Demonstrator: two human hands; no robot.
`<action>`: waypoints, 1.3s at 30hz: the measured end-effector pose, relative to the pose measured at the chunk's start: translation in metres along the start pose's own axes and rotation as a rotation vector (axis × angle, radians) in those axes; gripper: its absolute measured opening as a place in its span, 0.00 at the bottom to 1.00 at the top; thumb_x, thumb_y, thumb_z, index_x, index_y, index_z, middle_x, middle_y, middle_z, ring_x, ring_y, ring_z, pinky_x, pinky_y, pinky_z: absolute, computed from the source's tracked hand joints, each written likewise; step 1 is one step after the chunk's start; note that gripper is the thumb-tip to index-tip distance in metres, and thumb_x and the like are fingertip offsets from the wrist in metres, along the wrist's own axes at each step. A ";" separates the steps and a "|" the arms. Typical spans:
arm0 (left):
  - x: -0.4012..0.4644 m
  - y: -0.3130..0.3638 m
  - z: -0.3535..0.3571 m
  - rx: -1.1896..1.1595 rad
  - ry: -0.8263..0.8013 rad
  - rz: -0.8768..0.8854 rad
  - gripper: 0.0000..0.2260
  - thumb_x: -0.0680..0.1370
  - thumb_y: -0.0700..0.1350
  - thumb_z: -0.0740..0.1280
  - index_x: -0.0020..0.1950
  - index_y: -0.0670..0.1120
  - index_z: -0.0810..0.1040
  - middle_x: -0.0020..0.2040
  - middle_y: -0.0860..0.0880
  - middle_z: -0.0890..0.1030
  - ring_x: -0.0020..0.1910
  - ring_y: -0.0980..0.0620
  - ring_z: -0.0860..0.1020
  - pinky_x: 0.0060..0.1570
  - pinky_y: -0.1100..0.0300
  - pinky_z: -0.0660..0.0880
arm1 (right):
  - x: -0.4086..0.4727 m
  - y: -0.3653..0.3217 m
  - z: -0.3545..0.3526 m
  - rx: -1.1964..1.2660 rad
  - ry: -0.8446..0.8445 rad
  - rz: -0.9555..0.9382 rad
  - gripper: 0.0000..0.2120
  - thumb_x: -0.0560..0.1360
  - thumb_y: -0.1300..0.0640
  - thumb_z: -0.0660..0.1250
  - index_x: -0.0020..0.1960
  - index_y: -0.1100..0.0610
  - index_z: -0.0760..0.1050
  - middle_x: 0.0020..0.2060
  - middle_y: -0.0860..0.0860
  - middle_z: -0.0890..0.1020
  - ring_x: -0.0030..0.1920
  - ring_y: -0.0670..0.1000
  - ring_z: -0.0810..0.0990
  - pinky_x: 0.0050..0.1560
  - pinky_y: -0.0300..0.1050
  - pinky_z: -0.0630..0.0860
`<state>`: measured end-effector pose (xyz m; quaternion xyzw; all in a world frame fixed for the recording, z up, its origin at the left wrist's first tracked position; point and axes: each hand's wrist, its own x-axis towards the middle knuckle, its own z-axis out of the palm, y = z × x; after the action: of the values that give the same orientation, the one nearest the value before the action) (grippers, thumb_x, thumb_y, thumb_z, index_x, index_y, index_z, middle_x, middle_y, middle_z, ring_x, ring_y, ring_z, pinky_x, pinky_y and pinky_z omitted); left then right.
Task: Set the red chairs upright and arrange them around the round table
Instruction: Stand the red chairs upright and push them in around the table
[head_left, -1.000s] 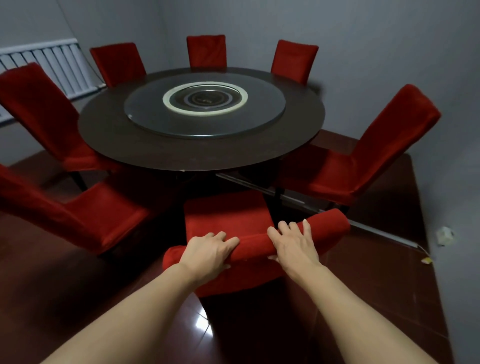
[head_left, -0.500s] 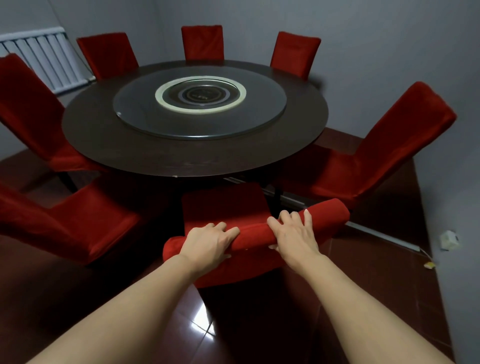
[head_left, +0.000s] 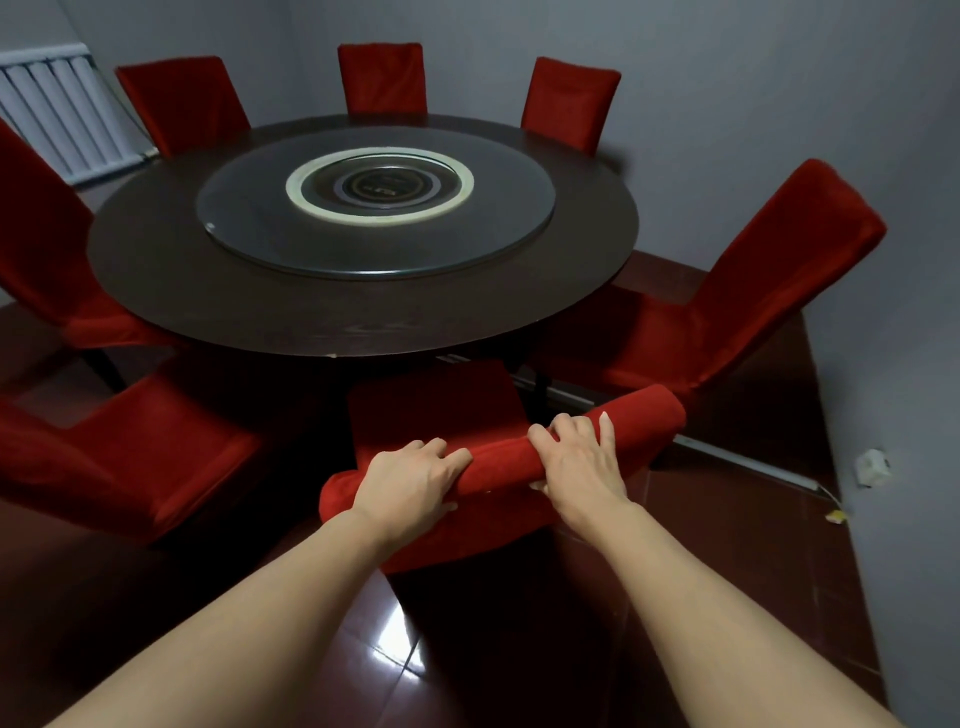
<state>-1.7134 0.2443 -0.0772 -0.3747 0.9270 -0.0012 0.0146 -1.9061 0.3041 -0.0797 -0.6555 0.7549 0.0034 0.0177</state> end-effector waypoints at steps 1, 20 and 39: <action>0.001 0.000 0.000 0.000 -0.001 -0.001 0.19 0.75 0.56 0.67 0.62 0.52 0.68 0.55 0.52 0.74 0.53 0.51 0.74 0.37 0.58 0.68 | 0.001 0.001 0.000 0.000 -0.002 -0.008 0.24 0.76 0.51 0.66 0.69 0.50 0.62 0.64 0.52 0.67 0.68 0.55 0.63 0.73 0.60 0.44; 0.016 0.006 -0.003 -0.010 -0.009 -0.011 0.21 0.74 0.57 0.68 0.62 0.52 0.66 0.55 0.52 0.73 0.54 0.51 0.74 0.38 0.57 0.68 | 0.008 0.008 -0.004 -0.054 -0.045 0.029 0.28 0.75 0.47 0.66 0.71 0.50 0.59 0.67 0.54 0.65 0.71 0.55 0.59 0.74 0.59 0.46; 0.031 0.048 -0.067 -0.142 0.003 -0.123 0.30 0.72 0.63 0.67 0.68 0.50 0.64 0.62 0.50 0.71 0.60 0.50 0.73 0.51 0.54 0.74 | -0.019 0.035 -0.065 0.008 -0.069 -0.023 0.33 0.75 0.49 0.68 0.75 0.50 0.56 0.74 0.57 0.56 0.75 0.57 0.51 0.74 0.55 0.50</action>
<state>-1.7711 0.2569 -0.0117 -0.4309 0.9001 0.0632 -0.0133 -1.9394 0.3256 -0.0149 -0.6637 0.7462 0.0229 0.0462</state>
